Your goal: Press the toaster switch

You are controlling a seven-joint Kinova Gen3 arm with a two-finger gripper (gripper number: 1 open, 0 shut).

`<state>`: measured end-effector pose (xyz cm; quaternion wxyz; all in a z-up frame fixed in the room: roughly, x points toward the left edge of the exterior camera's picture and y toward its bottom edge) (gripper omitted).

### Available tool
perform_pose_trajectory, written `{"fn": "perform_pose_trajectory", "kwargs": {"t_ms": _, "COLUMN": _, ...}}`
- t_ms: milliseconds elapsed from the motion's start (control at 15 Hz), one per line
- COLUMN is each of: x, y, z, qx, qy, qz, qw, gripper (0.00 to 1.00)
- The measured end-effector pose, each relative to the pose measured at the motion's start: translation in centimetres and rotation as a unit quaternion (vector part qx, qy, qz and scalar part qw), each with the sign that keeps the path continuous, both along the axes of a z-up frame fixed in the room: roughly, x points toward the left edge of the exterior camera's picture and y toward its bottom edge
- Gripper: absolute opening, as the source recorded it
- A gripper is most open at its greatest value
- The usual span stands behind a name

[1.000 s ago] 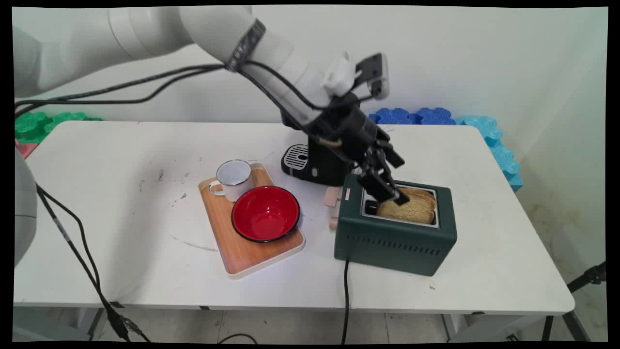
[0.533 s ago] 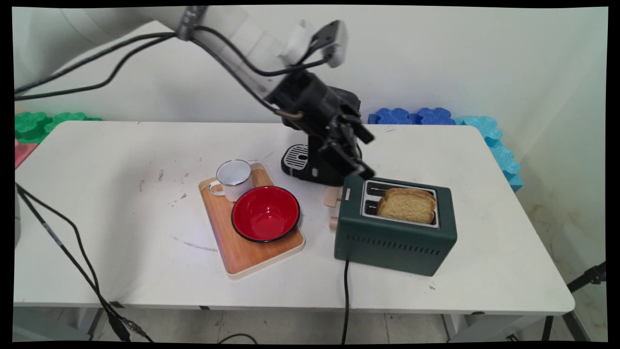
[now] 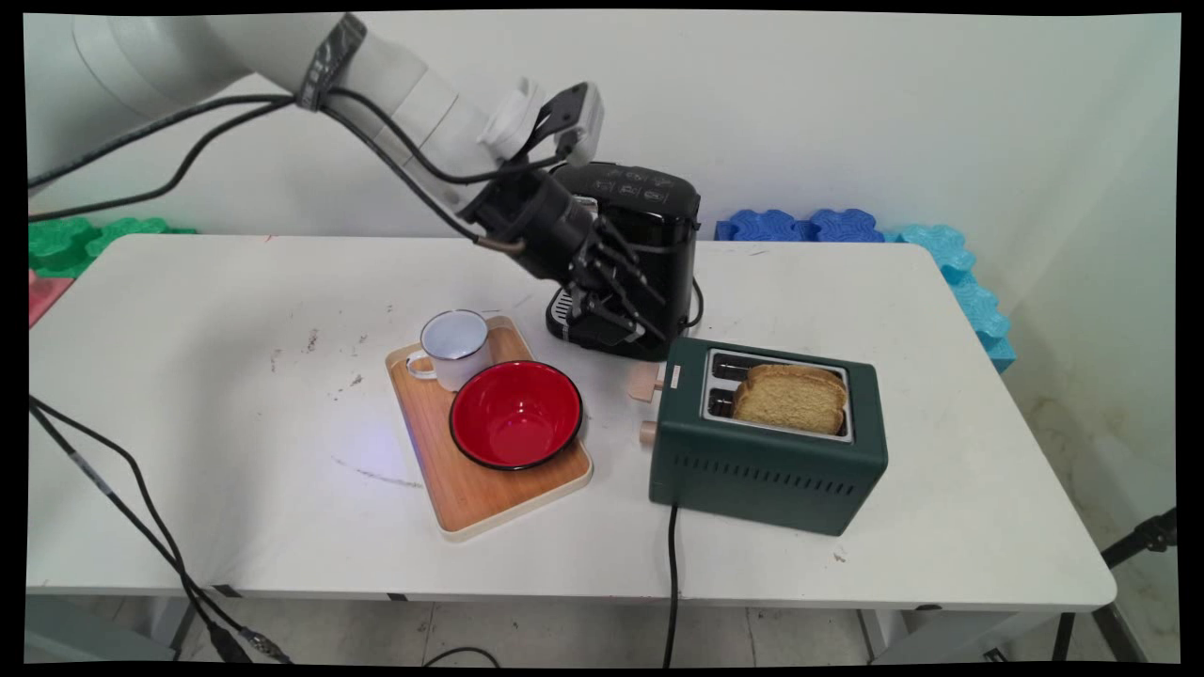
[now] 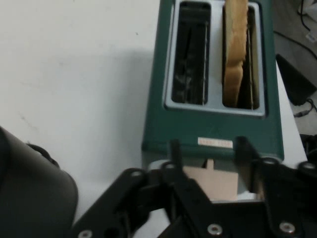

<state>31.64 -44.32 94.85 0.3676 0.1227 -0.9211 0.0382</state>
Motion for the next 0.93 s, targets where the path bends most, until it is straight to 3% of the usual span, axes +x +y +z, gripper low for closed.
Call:
{"fn": "perform_pose_trajectory", "kwargs": {"t_ms": 267, "x": 0.4, "y": 0.2, "z": -2.1, "qx": 0.019, "qy": -0.002, "qz": 0.001, "qw": 0.9998, "gripper": 0.00}}
{"fn": "perform_pose_trajectory", "kwargs": {"t_ms": 933, "x": 0.3, "y": -0.1, "z": -5.8, "qx": 0.032, "qy": -0.006, "qz": -0.002, "qw": 0.9995, "gripper": 0.00}}
